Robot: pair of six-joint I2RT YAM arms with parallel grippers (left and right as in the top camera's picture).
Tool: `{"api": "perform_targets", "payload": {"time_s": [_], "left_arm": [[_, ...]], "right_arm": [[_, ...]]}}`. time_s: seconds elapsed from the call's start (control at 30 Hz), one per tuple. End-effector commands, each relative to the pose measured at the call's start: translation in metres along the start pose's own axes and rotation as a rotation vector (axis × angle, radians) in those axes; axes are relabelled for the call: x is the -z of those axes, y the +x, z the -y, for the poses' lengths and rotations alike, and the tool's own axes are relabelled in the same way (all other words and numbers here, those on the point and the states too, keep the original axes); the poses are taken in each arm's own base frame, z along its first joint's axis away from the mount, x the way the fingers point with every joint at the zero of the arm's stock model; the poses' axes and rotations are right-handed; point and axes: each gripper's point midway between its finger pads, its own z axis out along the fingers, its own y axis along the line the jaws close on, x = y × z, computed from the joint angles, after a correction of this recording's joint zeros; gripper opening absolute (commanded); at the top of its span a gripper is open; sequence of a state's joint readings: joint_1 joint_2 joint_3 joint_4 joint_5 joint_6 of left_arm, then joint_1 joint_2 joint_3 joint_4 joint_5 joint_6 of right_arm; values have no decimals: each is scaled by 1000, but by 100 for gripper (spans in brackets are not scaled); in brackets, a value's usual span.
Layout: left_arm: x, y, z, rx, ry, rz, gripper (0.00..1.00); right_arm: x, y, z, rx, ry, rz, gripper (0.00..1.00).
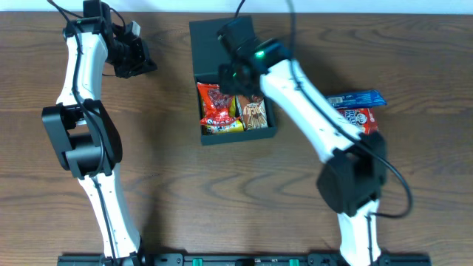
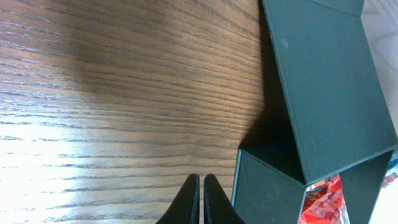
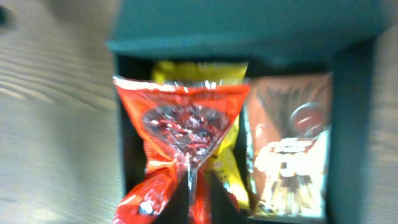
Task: Pack container
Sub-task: 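Carry the red bag over the black box and lower it in, then push the red bag down into the box with the right gripper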
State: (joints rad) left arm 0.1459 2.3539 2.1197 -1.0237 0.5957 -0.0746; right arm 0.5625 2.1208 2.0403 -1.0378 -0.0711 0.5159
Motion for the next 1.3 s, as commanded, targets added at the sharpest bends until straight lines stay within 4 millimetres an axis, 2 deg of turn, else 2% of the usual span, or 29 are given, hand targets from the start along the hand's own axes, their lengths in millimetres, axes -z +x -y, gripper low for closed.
{"api": "perform_targets", "payload": {"time_s": [0.0,0.13,0.4,0.47,0.6,0.73,0.83,1.07,1.17,1.27], "left_arm": [[8,-6,9,-22,11,25,6],[7,-6,11,-27,12,26,6],[3,-4,16,-46,8,19,6],[3,-4,17,-47,8,18,6],[3,-4,17,-47,8,18,6],[3,-4,17,-48,8,18,6],[3,-4,17,-50,8,18,6],[3,-4,17,-54,8,18,6],[3,-4,17,-54,8,18,6],[3,-4,17,-54,8,18,6]], "right_arm": [[17,-4,-12,140,-86,7,1],[-13,18,-21,204,-157,-105,1],[-74,71,-12,236,-174,-344,2],[-85,80,-9,230,-165,-380,2],[-89,82,-8,243,-173,-391,2],[-86,76,-9,252,-181,-371,2],[-77,67,-14,257,-198,-346,2],[-8,13,-27,330,-254,-128,2],[11,1,-20,368,-263,-79,2],[16,8,-16,415,-347,-121,1]]}}
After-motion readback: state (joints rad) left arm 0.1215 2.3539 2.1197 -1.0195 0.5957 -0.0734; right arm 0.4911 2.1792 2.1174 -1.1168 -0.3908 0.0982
